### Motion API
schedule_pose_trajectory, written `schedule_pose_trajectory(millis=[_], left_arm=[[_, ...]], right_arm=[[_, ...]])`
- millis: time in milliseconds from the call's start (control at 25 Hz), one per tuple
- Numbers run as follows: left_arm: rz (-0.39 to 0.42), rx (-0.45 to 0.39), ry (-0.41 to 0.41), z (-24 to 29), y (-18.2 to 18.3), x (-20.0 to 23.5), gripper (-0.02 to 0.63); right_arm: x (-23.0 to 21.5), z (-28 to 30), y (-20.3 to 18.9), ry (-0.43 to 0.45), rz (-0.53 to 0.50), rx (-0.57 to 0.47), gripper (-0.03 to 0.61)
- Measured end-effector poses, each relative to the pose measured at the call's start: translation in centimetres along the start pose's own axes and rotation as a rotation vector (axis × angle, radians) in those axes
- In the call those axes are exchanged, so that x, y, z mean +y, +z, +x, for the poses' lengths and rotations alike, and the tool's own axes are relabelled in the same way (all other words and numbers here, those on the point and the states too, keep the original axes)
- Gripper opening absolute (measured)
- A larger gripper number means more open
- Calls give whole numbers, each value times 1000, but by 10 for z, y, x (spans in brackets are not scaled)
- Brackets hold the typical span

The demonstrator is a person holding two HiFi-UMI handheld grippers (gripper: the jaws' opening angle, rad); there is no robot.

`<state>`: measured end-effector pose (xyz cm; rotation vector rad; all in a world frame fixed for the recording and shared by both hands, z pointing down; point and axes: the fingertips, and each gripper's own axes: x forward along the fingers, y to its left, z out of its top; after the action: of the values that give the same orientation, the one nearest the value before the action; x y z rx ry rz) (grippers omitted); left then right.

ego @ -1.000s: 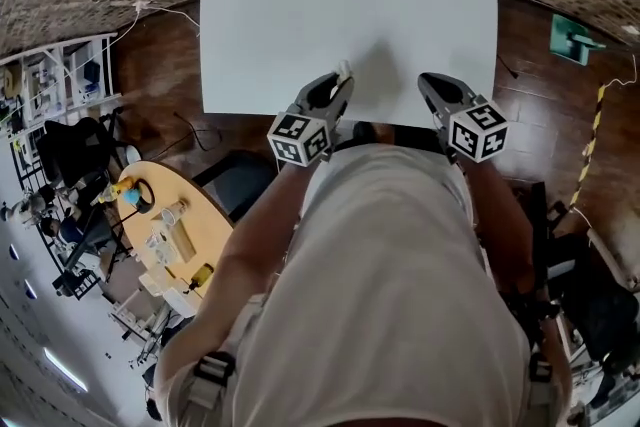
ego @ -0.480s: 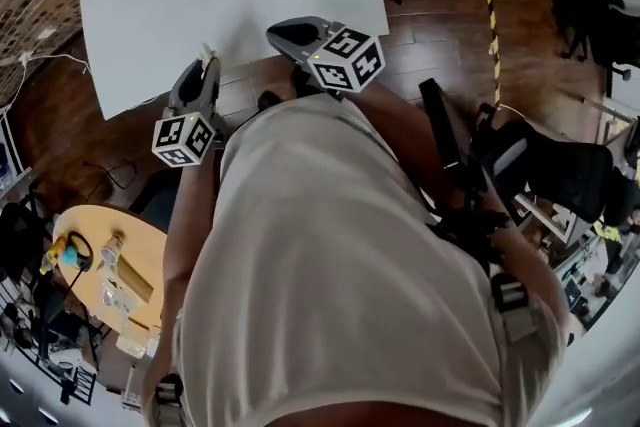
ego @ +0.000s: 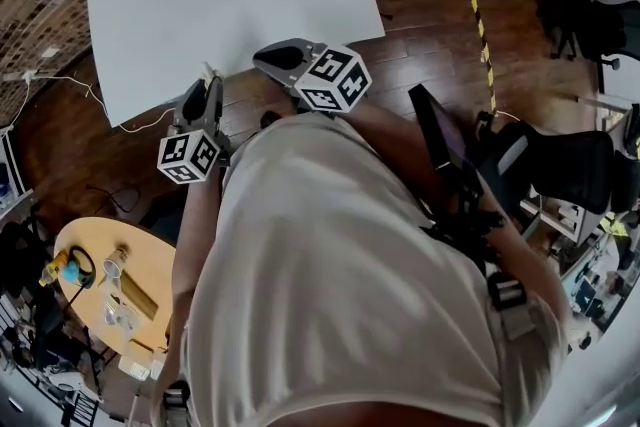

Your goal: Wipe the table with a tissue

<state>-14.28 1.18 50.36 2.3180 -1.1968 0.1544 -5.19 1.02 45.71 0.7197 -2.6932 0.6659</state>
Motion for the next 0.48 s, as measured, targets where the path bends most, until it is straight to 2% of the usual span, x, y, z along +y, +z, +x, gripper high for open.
schedule_pose_trajectory(millis=[200,320,480], left_arm=[[35,5,-56,2,1,-28,107],[57,8,-78,1,9,-27,107],[44,40,-114,-10,7,-27,107]], right_arm=[[6,-18,-3,-34,-13,-28,8],[5,-17,1,-56,-10,-45,8],[13,-10,-6,-90,25,-28,8]])
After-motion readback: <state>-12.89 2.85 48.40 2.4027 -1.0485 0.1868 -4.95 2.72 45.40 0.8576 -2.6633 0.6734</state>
